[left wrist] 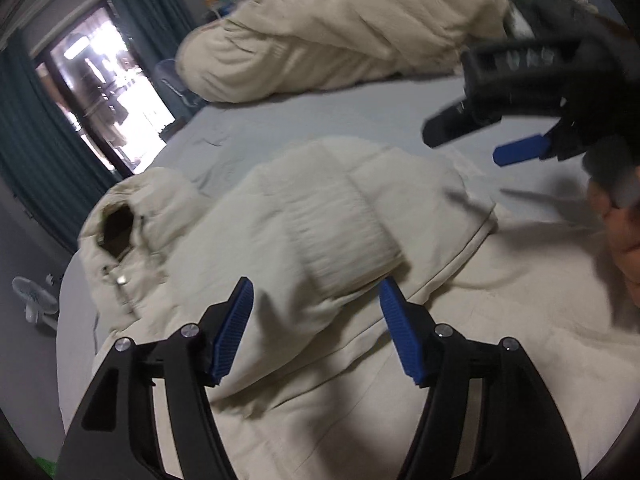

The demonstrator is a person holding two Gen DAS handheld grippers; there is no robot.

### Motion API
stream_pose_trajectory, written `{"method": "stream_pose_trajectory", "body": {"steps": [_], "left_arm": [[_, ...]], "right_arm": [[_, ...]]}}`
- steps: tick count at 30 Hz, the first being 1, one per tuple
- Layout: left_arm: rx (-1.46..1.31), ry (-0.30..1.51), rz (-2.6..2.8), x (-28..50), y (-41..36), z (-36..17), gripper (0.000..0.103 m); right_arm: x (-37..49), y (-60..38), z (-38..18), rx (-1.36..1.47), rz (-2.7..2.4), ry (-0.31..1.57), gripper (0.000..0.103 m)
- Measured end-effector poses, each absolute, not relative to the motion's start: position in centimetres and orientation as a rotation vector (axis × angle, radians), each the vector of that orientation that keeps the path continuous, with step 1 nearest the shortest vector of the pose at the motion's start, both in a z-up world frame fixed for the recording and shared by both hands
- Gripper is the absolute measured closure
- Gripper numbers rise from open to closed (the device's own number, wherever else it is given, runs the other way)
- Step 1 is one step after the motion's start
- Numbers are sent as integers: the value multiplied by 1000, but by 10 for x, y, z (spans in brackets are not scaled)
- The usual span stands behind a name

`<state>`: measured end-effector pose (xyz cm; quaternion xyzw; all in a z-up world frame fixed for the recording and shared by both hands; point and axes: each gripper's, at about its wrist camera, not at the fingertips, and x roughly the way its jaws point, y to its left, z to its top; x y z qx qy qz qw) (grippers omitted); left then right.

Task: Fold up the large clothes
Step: 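Grasp the other sleeve with the left gripper and lift it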

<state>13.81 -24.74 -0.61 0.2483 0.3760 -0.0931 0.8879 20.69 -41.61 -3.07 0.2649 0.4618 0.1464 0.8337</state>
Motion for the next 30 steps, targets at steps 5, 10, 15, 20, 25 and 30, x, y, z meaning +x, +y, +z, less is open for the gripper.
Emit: {"method": "stream_pose_trajectory", "body": {"steps": [5, 10, 15, 20, 25, 30], "left_arm": [[561, 818, -166, 163, -260, -31, 39], [438, 802, -169, 167, -246, -18, 71], [273, 679, -134, 151, -210, 29, 76], [57, 585, -60, 125, -140, 75, 76], [-154, 553, 52, 87, -55, 86, 79], [-351, 632, 87, 59, 2, 58, 80]], "right_arm": [[208, -416, -33, 576, 314, 984, 9], [209, -417, -35, 582, 310, 991, 9], [208, -414, -33, 557, 317, 990, 9], [207, -408, -31, 525, 330, 987, 9], [208, -409, -31, 525, 327, 989, 9], [208, -406, -30, 506, 325, 986, 9]]}}
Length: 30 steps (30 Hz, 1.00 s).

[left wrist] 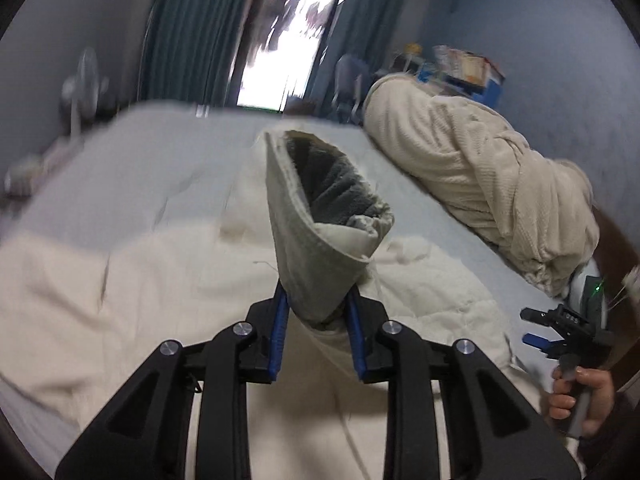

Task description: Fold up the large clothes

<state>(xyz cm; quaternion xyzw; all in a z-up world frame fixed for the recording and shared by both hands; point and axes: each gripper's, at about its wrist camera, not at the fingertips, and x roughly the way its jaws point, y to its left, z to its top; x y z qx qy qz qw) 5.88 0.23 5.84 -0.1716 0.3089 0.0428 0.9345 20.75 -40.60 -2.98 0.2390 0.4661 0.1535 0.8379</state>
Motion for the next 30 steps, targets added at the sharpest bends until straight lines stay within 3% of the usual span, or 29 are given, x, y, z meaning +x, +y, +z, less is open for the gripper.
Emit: {"method": "stream_pose_trajectory", "body": {"steps": [8, 12, 14, 17, 19, 21, 30], "left_arm": [[-596, 883, 184, 30, 60, -25, 70], [-590, 898, 221, 19, 67, -22, 57], [-575, 909, 234, 15, 69, -19, 56], [-587, 887, 241, 0, 83, -12, 51], [-621, 842, 256, -14, 98, -2, 34], [-639, 801, 305, -25, 114, 6, 29], [-846, 641, 657, -85, 235, 6, 28]], "right_arm": [[208, -398, -30, 452, 316, 995, 9], [207, -396, -30, 442, 316, 996, 9], [206, -397, -30, 446, 317, 994, 9], [206, -397, -30, 444, 321, 995, 9], [205, -396, -29, 436, 328, 991, 9], [202, -395, -26, 425, 341, 982, 9], [197, -389, -21, 403, 362, 969, 8]]}}
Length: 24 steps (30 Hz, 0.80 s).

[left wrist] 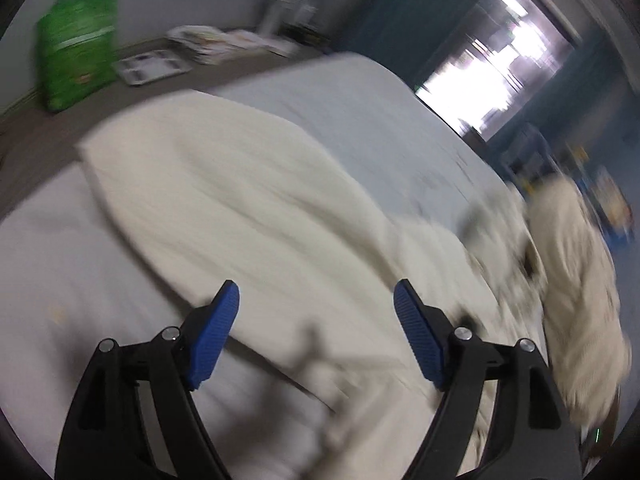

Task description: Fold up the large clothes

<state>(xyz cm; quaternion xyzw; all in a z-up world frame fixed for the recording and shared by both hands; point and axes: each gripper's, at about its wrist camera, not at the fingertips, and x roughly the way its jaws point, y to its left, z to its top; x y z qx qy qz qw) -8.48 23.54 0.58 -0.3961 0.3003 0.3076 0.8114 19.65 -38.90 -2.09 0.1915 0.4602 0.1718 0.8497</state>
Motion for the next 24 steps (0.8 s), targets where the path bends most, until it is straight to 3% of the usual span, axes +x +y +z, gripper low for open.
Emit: {"method": "stream_pose_trajectory", "body": {"steps": [6, 15, 17, 19, 24], "left_arm": [[-1013, 543, 850, -138, 305, -28, 28], [-1157, 345, 697, -161, 339, -60, 31], [-1155, 316, 687, -161, 346, -64, 36], [-1157, 292, 694, -162, 355, -69, 52], [-1151, 256, 729, -164, 372, -72, 81]], "right_arm": [[195, -389, -19, 403, 365, 962, 8], [194, -386, -18, 388, 358, 958, 8], [195, -386, -18, 384, 355, 956, 8], [195, -385, -18, 380, 350, 956, 8], [197, -382, -19, 357, 340, 958, 8]]}}
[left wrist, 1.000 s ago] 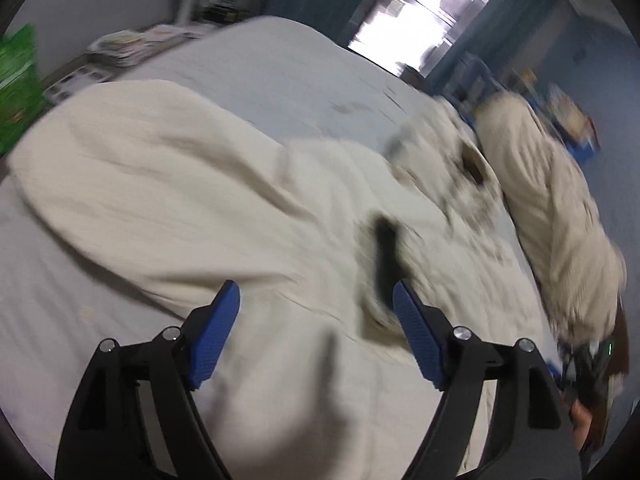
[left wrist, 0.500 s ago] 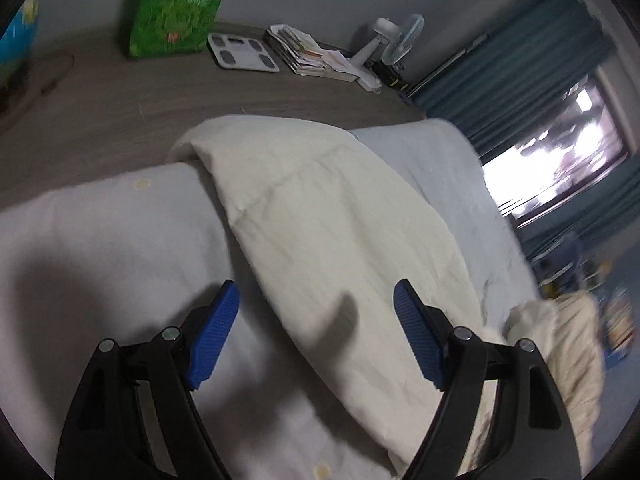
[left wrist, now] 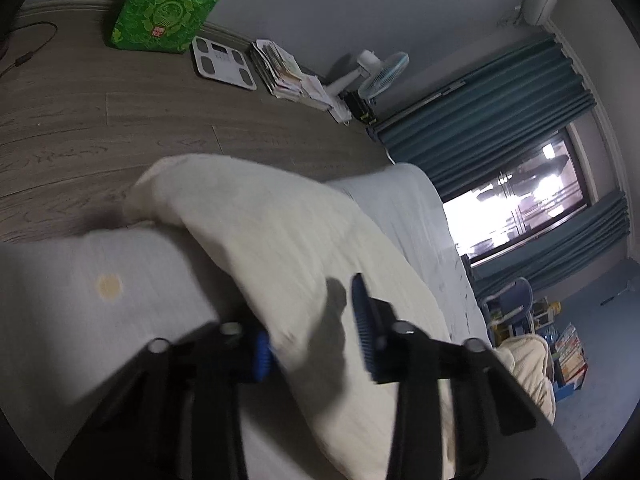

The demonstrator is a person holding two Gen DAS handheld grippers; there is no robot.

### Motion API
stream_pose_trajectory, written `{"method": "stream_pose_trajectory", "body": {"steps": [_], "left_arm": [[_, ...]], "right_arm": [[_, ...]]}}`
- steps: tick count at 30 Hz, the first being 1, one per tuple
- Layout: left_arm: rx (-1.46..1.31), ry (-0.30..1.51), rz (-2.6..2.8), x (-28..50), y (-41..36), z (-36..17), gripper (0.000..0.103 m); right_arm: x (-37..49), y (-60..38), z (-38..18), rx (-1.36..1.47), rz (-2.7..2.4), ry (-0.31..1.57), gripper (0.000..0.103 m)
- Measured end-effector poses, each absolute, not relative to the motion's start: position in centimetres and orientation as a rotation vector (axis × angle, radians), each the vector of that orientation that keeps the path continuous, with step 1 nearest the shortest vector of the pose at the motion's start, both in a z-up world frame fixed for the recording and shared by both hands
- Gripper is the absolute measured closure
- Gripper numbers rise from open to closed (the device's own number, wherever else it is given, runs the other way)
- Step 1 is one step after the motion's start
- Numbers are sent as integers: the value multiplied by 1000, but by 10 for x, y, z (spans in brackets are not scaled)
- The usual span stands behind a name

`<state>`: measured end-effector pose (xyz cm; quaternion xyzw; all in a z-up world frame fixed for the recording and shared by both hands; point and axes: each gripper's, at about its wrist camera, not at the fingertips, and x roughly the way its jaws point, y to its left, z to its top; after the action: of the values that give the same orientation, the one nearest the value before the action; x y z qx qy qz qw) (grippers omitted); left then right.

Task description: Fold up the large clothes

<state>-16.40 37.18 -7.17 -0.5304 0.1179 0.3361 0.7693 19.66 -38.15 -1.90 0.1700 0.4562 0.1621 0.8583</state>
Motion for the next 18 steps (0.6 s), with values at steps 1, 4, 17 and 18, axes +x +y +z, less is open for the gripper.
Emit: {"method": "stream_pose_trajectory", "body": {"steps": [1, 4, 17, 18], "left_arm": [[-1149, 257, 734, -163, 373, -71, 87], [-1084, 239, 746, -161, 369, -55, 93], [-601, 97, 588, -106, 254, 91, 94], [-565, 103, 552, -97, 239, 100, 94]], "right_arm": [[197, -381, -19, 353, 340, 960, 8], [199, -381, -20, 350, 335, 961, 8], [199, -381, -20, 361, 351, 959, 8], [199, -381, -20, 362, 351, 959, 8]]}}
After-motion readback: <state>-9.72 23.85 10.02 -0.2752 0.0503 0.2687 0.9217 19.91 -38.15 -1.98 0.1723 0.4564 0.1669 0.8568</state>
